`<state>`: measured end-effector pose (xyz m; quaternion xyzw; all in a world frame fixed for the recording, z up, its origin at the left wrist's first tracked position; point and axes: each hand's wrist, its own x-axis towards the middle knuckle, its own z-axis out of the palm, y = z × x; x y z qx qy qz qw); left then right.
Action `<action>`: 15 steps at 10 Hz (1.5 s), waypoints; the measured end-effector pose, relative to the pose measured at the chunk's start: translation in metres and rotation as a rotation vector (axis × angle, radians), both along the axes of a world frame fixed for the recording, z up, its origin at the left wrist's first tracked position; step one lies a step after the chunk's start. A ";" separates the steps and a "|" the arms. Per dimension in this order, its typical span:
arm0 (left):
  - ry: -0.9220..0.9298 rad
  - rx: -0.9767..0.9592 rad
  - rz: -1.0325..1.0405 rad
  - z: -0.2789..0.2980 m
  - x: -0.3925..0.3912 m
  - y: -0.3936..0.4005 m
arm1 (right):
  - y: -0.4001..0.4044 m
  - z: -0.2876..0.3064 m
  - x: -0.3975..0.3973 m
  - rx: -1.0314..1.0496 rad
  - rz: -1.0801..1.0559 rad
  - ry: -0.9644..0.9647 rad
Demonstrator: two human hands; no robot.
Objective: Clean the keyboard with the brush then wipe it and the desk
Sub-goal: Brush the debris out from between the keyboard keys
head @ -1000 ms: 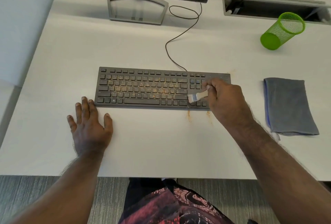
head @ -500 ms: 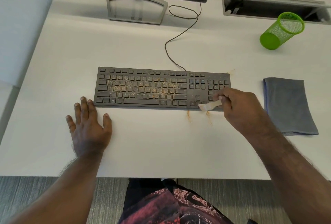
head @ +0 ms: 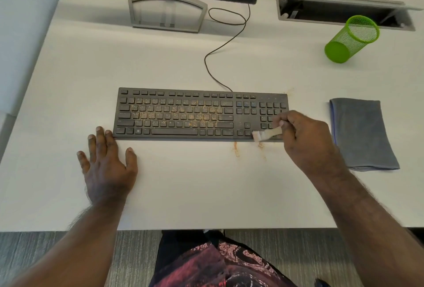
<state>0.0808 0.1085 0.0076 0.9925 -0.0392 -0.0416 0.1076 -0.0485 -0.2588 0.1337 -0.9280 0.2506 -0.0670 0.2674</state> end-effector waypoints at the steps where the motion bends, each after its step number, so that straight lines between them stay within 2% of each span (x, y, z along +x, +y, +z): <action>1: 0.006 0.006 0.004 0.000 0.001 0.000 | -0.004 0.004 0.007 -0.070 -0.035 -0.080; 3: 0.009 0.009 0.003 0.000 0.000 0.000 | 0.007 -0.004 0.018 -0.057 0.030 -0.046; 5: 0.010 0.008 0.004 0.001 0.000 0.000 | 0.007 0.004 0.035 -0.051 -0.023 -0.112; 7: 0.009 0.005 0.002 0.001 0.001 -0.001 | 0.025 -0.001 0.041 0.011 0.050 0.002; 8: 0.007 0.003 0.003 0.001 0.000 0.000 | 0.024 0.000 0.041 0.042 0.029 -0.028; 9: 0.007 0.000 0.005 0.001 0.000 0.000 | 0.017 0.001 0.043 -0.040 -0.024 -0.071; 11: -0.003 -0.009 0.012 0.000 0.000 -0.001 | 0.025 -0.006 0.037 0.030 0.074 0.036; 13: -0.001 -0.011 0.011 0.001 0.000 -0.001 | 0.029 -0.004 0.033 0.064 0.062 -0.055; 14: -0.006 -0.017 0.016 0.001 -0.001 -0.001 | 0.032 0.000 0.026 0.007 0.108 0.053; 15: -0.007 -0.025 0.013 0.002 -0.001 -0.002 | 0.026 0.004 0.019 0.016 0.071 0.044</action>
